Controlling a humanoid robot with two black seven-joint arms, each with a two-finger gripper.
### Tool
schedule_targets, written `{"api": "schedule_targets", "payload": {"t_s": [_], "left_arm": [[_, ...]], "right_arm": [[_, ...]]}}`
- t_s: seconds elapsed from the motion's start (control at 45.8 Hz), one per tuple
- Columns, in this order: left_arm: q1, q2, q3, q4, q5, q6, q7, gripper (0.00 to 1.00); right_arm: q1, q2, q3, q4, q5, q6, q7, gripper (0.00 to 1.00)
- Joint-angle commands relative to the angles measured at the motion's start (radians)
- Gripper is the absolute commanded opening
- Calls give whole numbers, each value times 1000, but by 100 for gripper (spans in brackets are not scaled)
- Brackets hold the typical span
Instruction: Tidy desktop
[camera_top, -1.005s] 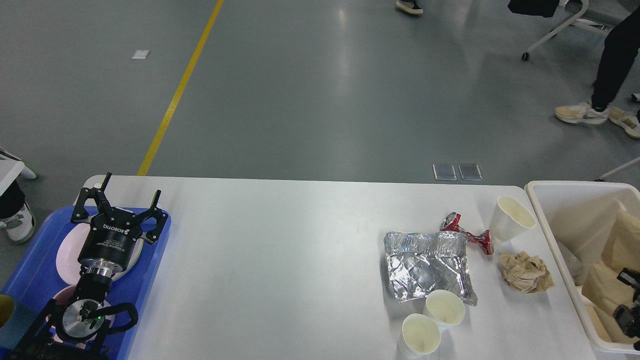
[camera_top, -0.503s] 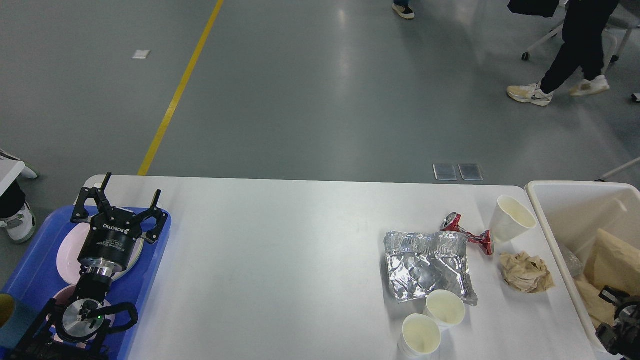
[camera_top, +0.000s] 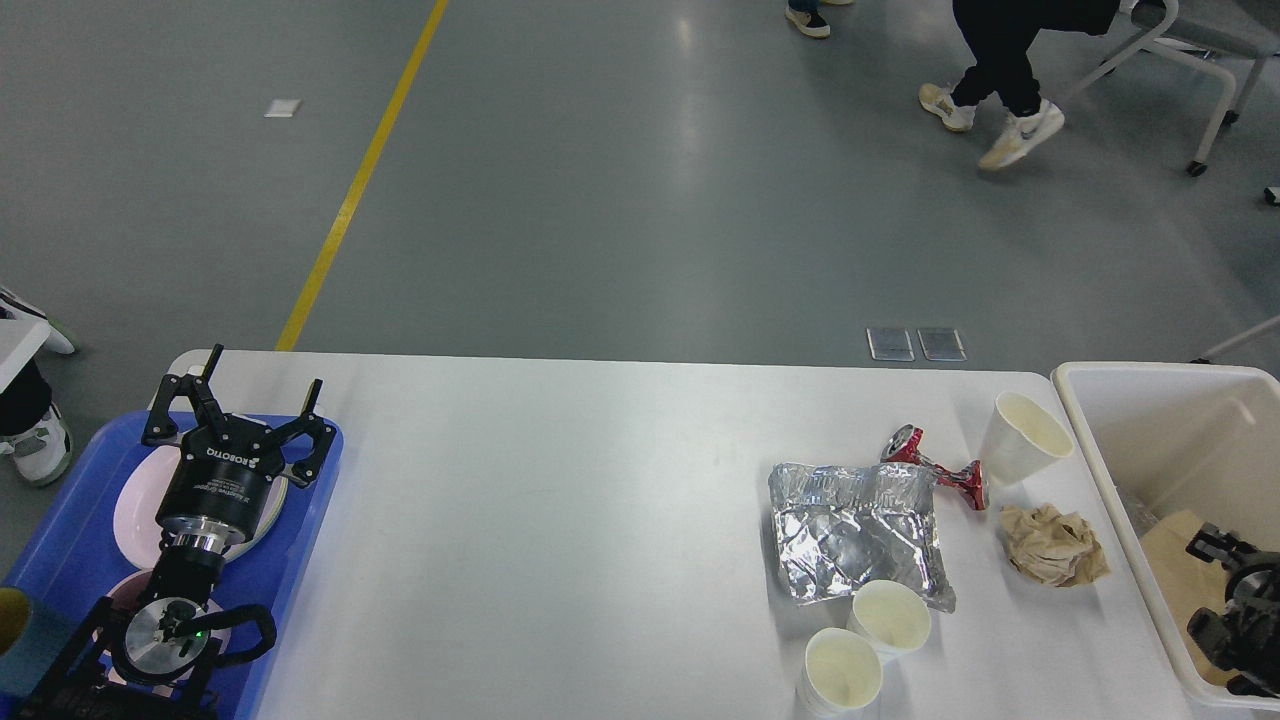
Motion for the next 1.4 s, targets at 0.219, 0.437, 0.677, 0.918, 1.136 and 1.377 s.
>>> {"api": "schedule_targets", "payload": {"t_s": [0.219,0.437,0.677,0.918,1.136,1.377], "left_arm": [[0,-1,0,0,0,0,0,96],[0,-1,0,0,0,0,0,96],[2,0,0,0,0,0,0,96],[0,0,-1,1,0,0,0,96],[2,-1,-1,0,0,0,0,96],[2,0,-1,0,0,0,0,96]], "right_arm": [[488,-164,-99,340,-85,267,-6,100],[940,-172,-259,588,-92,605,-8,100],[1352,32,-383,846,-88,1017,-8,100],[1717,107,-316,1223,-19,1168,-6,100],[1824,127,-293,1482,-14,1055,-6,100],[1824,130,-308,1545,-14,923,1,100]]}}
